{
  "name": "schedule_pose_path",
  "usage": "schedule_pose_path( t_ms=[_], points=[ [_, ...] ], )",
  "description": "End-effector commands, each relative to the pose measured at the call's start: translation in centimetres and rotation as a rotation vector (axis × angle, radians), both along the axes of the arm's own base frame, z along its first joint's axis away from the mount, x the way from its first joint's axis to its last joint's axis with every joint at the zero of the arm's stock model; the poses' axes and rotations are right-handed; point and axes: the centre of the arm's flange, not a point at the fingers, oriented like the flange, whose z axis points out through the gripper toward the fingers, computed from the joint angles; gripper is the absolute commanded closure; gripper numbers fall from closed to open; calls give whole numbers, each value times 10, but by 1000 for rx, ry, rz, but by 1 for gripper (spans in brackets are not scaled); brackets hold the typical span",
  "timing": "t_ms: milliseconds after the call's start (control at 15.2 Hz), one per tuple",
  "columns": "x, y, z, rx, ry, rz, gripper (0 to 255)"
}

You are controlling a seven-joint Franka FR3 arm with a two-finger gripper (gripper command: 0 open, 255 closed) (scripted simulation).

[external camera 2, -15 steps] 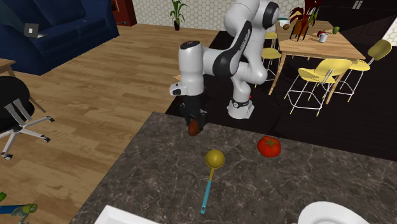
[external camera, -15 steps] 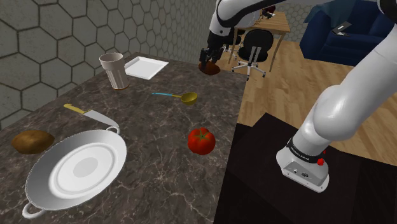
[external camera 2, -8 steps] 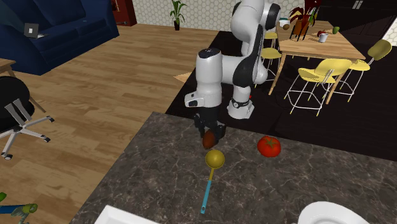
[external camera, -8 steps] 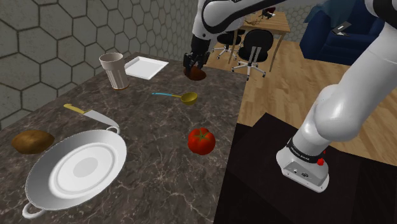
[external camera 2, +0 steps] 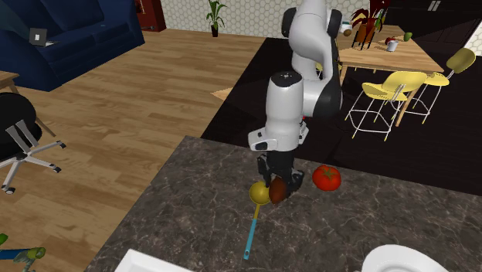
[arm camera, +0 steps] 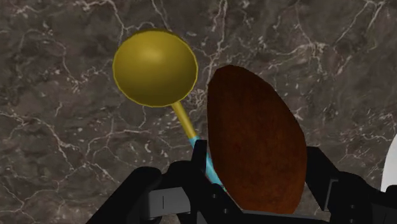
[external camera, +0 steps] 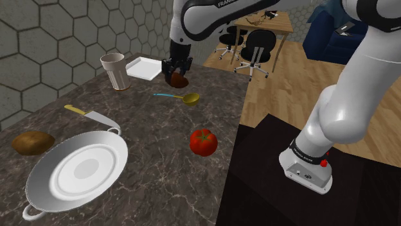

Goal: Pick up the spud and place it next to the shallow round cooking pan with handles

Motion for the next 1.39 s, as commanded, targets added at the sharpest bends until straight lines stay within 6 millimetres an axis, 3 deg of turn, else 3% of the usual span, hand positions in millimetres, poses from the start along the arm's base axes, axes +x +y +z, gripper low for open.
schedule_pose_path(
  t_ms=[0, 858, 1320],
  points=[
    [5, 25, 0, 1, 0, -2, 255],
    [37, 198, 1, 1, 0, -2, 255],
    [37, 198, -36, 1, 0, -2, 255]
  ],
)
